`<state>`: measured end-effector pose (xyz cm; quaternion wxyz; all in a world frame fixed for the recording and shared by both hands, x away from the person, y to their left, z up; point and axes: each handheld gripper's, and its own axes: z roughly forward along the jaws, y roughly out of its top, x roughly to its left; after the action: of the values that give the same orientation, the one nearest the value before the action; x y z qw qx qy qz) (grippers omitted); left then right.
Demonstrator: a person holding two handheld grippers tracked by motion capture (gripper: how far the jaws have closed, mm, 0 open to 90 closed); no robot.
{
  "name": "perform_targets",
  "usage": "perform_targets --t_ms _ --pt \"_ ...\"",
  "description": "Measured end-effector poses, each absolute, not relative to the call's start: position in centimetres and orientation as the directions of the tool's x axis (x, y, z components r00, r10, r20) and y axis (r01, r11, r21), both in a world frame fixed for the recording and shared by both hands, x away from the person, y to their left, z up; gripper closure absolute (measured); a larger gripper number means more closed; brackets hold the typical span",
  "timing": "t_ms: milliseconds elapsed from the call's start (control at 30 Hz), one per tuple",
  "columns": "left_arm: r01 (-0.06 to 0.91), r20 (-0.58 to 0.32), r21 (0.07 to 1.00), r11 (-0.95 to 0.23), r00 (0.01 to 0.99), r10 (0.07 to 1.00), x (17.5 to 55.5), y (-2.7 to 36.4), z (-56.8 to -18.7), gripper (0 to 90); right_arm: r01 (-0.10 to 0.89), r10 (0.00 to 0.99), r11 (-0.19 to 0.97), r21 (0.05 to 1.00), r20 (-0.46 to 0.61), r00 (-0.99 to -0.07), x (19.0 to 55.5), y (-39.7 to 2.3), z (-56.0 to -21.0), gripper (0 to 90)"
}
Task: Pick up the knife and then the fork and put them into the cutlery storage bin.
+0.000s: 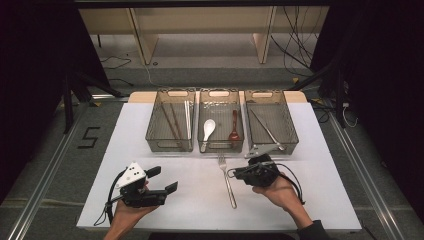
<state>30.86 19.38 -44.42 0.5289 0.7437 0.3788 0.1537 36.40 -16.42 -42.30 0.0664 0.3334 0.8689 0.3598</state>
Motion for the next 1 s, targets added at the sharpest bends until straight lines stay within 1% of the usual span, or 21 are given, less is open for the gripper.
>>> perform_targets --t_ms 133,367,533,600,833,1000 --pt "0.402 -0.174 0.903 -0.151 0.665 0.726 30.8 19.4 -44.4 16.9 0.523 0.598 0.568 0.636 0.119 -0.793 36.0 -14.9 -43.6 90.0" --pt "0.403 -0.175 0.903 -0.151 0.665 0.726 30.8 19.4 -44.4 16.9 0.502 0.555 0.636 0.586 0.105 -0.825 35.5 -13.1 -45.5 90.0" --pt "0.404 -0.176 0.902 -0.152 0.665 0.726 30.9 19.4 -44.5 16.9 0.508 0.548 0.659 0.555 0.107 -0.829 35.4 -12.4 -46.5 90.0" --pt "0.404 -0.176 0.902 -0.152 0.665 0.726 30.9 19.4 -44.4 16.9 0.502 0.546 0.673 0.543 0.092 -0.832 35.5 -12.3 -46.8 90.0" --pt "0.403 -0.175 0.902 -0.153 0.666 0.726 30.9 19.4 -44.4 16.9 0.497 0.537 0.698 0.515 0.083 -0.84 35.3 -12.2 -47.3 90.0" --pt "0.403 -0.175 0.903 -0.151 0.664 0.727 30.8 19.5 -44.4 16.9 0.48 0.53 0.727 0.491 0.043 -0.847 35.0 -12.2 -47.1 90.0"
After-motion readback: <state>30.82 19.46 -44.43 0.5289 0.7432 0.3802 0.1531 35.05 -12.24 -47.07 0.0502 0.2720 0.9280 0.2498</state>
